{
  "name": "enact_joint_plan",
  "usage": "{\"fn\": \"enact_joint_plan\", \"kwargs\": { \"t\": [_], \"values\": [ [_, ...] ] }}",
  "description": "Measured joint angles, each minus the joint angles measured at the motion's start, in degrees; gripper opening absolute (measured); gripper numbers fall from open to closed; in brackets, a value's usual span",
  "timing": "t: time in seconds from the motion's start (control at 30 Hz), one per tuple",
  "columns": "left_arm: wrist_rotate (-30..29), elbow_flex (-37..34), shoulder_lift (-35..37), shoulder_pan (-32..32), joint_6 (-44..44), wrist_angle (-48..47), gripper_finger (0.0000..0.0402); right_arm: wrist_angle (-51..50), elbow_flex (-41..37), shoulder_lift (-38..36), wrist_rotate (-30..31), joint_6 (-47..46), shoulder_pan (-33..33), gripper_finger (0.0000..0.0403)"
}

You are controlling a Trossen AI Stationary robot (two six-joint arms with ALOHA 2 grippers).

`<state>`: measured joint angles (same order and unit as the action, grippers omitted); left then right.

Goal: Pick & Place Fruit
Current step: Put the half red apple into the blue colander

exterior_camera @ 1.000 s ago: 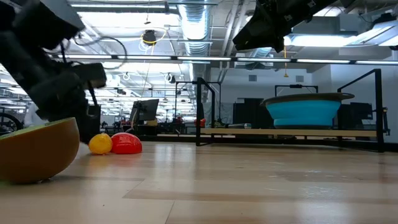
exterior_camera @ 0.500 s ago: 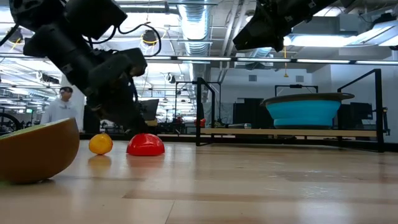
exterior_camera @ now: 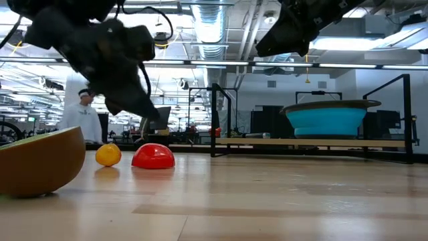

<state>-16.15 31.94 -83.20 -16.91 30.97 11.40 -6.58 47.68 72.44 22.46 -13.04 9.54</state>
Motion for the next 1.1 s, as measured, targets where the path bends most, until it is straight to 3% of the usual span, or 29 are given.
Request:
{"fn": "enact_joint_plan", "kwargs": {
  "t": [0.1, 0.17, 0.4, 0.67, 0.93, 1.1],
  "values": [
    [9.0, 0.0, 1.0, -0.1, -0.3, -0.2, 0.0001, -0.3, 0.0, 0.0, 0.0, 0.1, 0.0, 0.0112],
    [10.8, 0.0, 1.3, -0.1, 1.2, -1.4, 0.0001, -1.1, 0.0, 0.0, 0.0, 0.1, -0.1, 0.0112],
    [6.3, 0.0, 0.2, 0.0, 5.4, -6.2, 0.0001, -1.9, 0.0, 0.0, 0.0, 0.6, -0.3, 0.0112],
    [6.0, 0.0, 0.2, 1.7, 5.3, -10.2, 0.0001, -2.0, 0.0, 0.0, 0.0, 2.5, -0.3, 0.0112],
    [5.9, 5.6, 0.2, 4.1, -4.9, -19.0, 0.0001, -2.0, 0.0, 0.0, 0.0, 2.5, -0.3, 0.0112],
    [6.0, 8.5, -1.5, 4.9, -6.3, -25.7, 0.0001, -2.0, 0.0, 0.0, 0.0, 2.5, -0.3, 0.0112]
  ]
}}
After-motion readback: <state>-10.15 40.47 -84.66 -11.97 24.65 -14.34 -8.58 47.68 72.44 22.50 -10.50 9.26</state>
